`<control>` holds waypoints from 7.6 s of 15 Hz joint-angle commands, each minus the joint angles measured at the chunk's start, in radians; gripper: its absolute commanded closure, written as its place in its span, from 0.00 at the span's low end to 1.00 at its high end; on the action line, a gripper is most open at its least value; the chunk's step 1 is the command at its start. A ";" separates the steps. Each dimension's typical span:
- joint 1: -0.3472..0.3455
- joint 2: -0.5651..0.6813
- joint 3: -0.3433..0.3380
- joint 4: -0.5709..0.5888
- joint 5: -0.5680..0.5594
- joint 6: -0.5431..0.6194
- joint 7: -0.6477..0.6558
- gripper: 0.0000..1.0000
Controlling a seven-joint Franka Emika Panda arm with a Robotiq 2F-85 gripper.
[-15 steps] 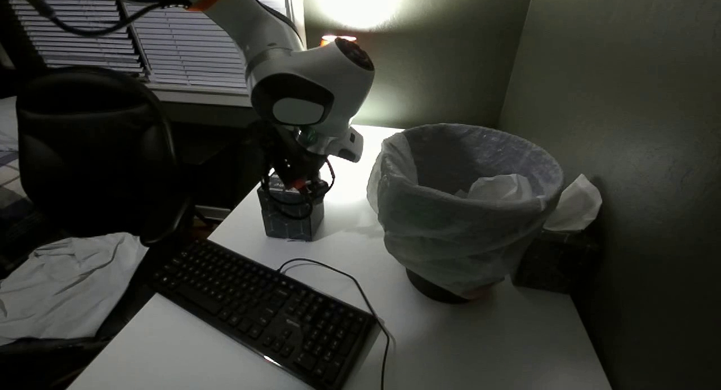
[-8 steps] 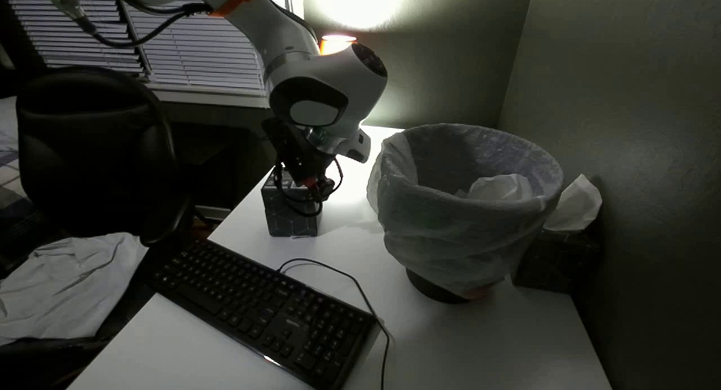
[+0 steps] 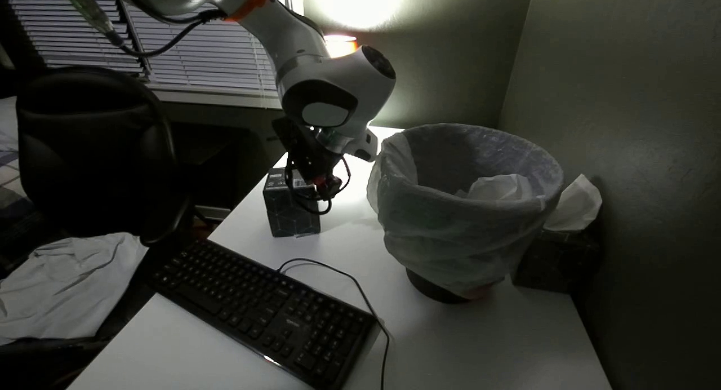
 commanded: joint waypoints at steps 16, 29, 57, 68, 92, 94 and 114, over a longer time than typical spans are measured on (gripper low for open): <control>0.007 0.088 -0.031 0.148 -0.064 -0.096 0.094 0.99; 0.033 -0.031 -0.015 0.046 -0.142 -0.023 0.025 0.99; 0.098 -0.378 0.044 -0.578 -0.431 0.636 -0.424 0.99; 0.009 -0.406 0.179 -0.672 -0.320 0.876 -0.718 0.71; 0.063 -0.247 -0.018 -0.278 -0.112 0.073 -0.272 0.00; 0.058 -0.216 -0.009 -0.264 -0.101 0.064 -0.251 0.00; 0.042 -0.116 0.006 -0.146 -0.116 -0.036 -0.205 1.00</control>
